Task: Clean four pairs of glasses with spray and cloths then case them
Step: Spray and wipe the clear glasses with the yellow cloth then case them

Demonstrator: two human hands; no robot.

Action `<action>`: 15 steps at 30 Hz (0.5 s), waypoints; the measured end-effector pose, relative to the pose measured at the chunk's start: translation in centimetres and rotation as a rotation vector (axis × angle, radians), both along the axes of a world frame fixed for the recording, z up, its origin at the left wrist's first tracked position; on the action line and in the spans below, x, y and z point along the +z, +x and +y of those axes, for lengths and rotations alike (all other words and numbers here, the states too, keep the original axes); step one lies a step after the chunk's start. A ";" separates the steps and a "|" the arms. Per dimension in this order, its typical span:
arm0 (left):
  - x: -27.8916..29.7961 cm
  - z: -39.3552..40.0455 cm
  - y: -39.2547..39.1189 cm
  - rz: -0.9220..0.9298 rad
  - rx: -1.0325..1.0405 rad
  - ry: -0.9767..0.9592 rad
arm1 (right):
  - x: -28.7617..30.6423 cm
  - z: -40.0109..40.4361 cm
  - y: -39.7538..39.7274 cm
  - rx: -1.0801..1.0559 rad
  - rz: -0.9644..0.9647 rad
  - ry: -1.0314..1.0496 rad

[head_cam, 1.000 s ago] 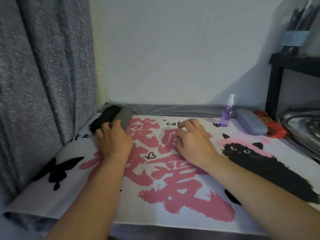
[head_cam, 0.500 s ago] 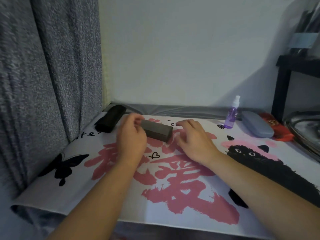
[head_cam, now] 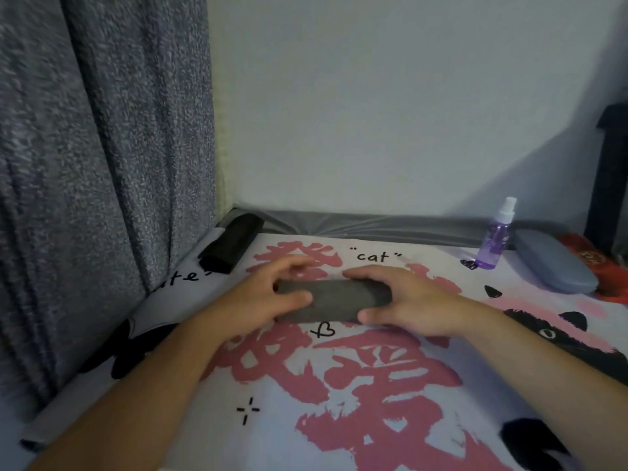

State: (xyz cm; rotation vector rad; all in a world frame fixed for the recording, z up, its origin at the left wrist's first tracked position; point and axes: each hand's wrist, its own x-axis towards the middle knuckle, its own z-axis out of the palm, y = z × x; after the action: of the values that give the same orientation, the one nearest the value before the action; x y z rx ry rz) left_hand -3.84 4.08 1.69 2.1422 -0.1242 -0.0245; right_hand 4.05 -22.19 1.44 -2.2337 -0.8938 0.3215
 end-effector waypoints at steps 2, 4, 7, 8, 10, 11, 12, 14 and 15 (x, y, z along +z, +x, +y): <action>-0.6 0.4 -0.3 -0.061 -0.017 0.012 | -0.3 -0.8 -0.2 -0.006 -0.012 0.058; -0.6 1.1 -0.2 -0.076 -0.018 0.009 | -0.4 -1.1 0.1 -0.037 -0.075 0.071; -0.8 1.7 -0.1 -0.062 -0.032 -0.009 | -0.5 -1.4 0.2 -0.064 -0.120 0.100; -0.9 1.7 -0.1 -0.064 -0.034 -0.033 | -0.6 -1.4 0.2 -0.071 -0.104 0.132; -1.1 1.6 -0.2 -0.079 -0.023 -0.074 | -0.8 -1.3 0.2 -0.107 -0.071 0.244; -1.2 1.6 -0.2 -0.083 -0.012 -0.087 | -0.8 -1.2 0.3 -0.145 -0.060 0.310; -1.2 1.6 -0.2 -0.082 -0.003 -0.097 | -0.7 -1.1 0.4 -0.180 -0.073 0.342; -1.1 1.6 -0.2 -0.073 0.007 -0.118 | -0.4 -1.1 0.1 -0.168 -0.131 0.279; -1.1 1.6 -0.2 -0.070 0.007 -0.124 | -0.3 -1.1 -0.2 -0.129 -0.136 0.230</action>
State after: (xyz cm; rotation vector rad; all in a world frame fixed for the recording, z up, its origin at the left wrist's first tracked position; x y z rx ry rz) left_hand -4.01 5.70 0.56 2.0200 -0.1548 0.0613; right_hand 3.88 -23.31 1.13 -2.1044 -0.8083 0.0059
